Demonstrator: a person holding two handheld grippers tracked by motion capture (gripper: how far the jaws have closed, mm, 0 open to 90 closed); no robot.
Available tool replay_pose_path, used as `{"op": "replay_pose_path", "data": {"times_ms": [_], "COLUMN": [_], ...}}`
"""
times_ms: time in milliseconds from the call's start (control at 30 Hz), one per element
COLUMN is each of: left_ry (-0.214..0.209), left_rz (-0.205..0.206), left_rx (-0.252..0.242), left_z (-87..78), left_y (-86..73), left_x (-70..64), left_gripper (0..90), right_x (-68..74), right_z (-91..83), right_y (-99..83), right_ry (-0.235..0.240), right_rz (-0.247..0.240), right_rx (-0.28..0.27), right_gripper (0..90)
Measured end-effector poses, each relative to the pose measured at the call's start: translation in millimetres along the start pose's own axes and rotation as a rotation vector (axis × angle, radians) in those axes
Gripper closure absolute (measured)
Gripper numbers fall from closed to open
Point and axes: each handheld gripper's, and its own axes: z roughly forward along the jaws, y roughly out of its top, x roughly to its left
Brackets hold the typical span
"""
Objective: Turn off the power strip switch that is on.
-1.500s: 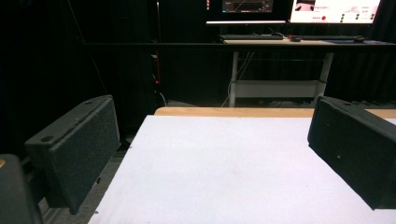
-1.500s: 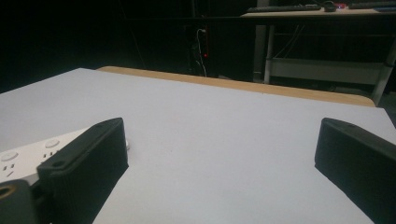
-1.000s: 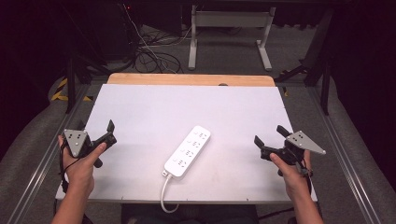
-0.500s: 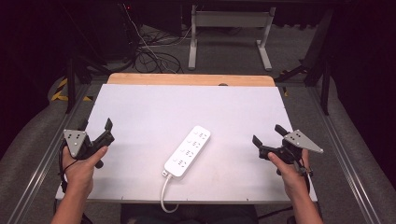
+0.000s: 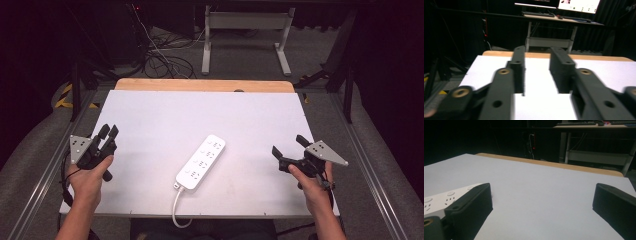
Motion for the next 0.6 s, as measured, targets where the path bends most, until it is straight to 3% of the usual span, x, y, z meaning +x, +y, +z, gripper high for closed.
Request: {"op": "replay_pose_path", "data": {"times_ms": [167,467,600], "left_ry": [0.006,-0.057,-0.090], "left_rz": [0.002,0.068,0.092], "left_rx": [-0.013,-0.007,-0.029], "left_z": [-1.5,-1.0,-3.5], "left_y": [0.7,5.9,13.1], "left_x": [4.3,2.6,-1.2], "left_gripper": [90.0,90.0,90.0], "right_x": [-0.1,-0.3,-0.6], "right_z": [-0.3,-0.8,-3.2], "right_y": [-0.3,-0.8,-1.4], "right_ry": [0.001,-0.001,-0.002], "right_rz": [0.004,0.004,0.003], "right_rx": [0.002,0.005,0.003], "right_gripper": [2.9,3.0,2.9]}}
